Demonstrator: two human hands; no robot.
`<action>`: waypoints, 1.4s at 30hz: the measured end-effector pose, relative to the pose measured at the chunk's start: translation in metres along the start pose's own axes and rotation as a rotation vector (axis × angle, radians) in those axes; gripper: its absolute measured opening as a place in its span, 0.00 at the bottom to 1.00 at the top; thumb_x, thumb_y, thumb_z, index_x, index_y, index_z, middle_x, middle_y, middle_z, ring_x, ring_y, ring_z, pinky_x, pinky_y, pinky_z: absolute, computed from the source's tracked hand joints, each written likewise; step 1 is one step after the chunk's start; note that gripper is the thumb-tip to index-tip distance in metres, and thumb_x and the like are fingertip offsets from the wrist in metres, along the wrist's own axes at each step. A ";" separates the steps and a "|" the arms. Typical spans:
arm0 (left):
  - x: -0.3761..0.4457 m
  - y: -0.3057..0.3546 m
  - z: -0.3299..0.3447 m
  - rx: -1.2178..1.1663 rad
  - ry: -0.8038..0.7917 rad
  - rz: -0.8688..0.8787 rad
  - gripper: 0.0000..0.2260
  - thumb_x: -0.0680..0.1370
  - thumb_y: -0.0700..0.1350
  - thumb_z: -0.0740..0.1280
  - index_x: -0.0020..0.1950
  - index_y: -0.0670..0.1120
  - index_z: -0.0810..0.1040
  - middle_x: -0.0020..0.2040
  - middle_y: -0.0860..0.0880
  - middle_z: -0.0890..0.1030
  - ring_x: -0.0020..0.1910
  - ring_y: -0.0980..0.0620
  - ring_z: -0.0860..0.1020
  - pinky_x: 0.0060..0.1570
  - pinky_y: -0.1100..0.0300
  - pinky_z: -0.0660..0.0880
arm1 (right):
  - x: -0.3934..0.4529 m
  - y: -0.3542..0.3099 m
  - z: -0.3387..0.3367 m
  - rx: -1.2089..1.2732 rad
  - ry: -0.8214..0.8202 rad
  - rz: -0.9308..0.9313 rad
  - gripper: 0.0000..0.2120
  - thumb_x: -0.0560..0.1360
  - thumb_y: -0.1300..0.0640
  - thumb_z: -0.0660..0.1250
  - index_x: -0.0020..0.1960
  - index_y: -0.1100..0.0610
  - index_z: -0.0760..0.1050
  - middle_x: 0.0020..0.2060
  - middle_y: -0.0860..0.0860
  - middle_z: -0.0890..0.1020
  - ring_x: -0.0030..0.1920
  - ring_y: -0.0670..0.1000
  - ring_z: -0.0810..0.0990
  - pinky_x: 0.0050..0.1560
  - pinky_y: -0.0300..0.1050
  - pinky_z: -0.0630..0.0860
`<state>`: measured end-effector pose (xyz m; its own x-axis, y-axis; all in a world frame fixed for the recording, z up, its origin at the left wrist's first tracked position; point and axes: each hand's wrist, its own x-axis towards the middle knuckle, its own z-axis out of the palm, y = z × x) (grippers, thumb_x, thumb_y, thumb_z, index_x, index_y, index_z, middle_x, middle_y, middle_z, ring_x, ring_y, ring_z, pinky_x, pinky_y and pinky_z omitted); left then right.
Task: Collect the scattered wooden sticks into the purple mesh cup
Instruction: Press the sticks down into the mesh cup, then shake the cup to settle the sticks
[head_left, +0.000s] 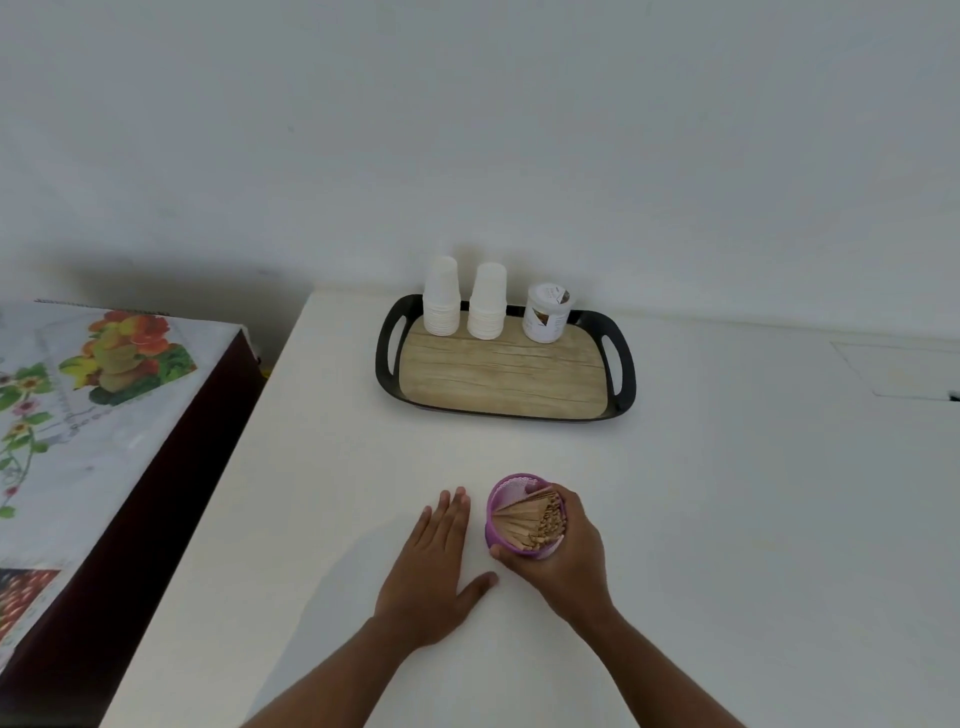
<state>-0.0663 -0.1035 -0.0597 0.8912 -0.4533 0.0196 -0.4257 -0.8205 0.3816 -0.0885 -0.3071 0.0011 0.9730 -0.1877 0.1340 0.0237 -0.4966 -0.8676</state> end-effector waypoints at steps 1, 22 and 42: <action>0.000 0.000 0.000 0.001 0.004 -0.001 0.43 0.79 0.75 0.45 0.82 0.49 0.34 0.83 0.54 0.36 0.81 0.56 0.33 0.79 0.56 0.40 | -0.001 0.001 -0.001 0.003 0.011 -0.002 0.43 0.55 0.29 0.82 0.65 0.35 0.69 0.59 0.31 0.79 0.58 0.38 0.80 0.52 0.33 0.81; 0.001 -0.003 0.004 0.002 -0.009 -0.028 0.44 0.78 0.76 0.46 0.83 0.50 0.36 0.84 0.55 0.39 0.80 0.59 0.34 0.80 0.58 0.39 | 0.000 0.013 0.000 0.009 -0.136 0.077 0.44 0.56 0.30 0.83 0.67 0.37 0.69 0.60 0.36 0.80 0.61 0.41 0.80 0.57 0.45 0.83; -0.002 -0.002 0.002 0.009 0.015 -0.005 0.41 0.80 0.73 0.47 0.83 0.50 0.36 0.84 0.55 0.39 0.80 0.59 0.34 0.79 0.60 0.36 | 0.011 0.002 0.012 0.115 0.222 0.280 0.49 0.57 0.46 0.88 0.70 0.53 0.65 0.63 0.51 0.74 0.64 0.54 0.76 0.60 0.55 0.81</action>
<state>-0.0673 -0.1014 -0.0628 0.8956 -0.4438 0.0313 -0.4224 -0.8261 0.3731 -0.0752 -0.2999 -0.0047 0.8722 -0.4884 -0.0262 -0.1984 -0.3044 -0.9317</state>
